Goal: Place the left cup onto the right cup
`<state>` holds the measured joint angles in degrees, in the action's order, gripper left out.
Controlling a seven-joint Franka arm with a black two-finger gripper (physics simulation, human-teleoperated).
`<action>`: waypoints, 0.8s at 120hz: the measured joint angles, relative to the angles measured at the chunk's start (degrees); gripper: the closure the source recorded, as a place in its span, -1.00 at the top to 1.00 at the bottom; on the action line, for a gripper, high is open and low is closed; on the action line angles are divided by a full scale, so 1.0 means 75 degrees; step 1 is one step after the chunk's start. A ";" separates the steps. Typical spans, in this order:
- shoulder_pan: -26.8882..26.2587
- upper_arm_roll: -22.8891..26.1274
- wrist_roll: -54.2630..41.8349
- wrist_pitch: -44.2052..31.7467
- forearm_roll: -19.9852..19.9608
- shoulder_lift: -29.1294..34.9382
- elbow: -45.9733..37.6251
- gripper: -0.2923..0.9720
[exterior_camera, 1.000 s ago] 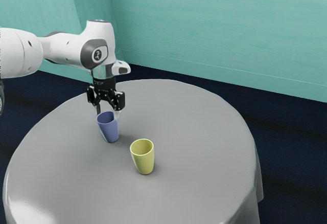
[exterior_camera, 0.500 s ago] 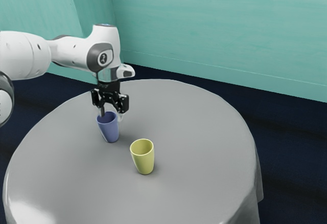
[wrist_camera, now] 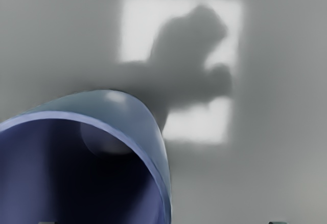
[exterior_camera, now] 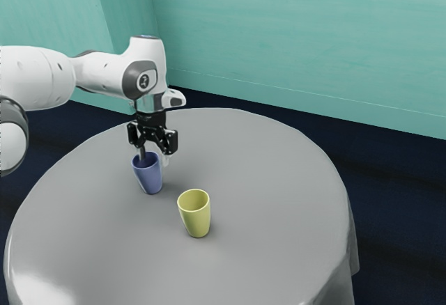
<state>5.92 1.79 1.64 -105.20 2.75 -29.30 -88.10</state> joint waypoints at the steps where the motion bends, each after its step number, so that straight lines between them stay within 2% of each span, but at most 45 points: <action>1: 0.0003 0.0003 0.0000 0.0001 0.0001 -0.0014 0.0015 0.28; 56: 0.0206 0.0169 -0.0029 0.0051 0.0070 -0.0611 0.0472 0.23; 96: 0.0256 0.0171 -0.0053 0.0057 0.0085 -0.0684 0.0526 0.09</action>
<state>7.84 3.07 1.25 -104.77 3.39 -34.43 -84.15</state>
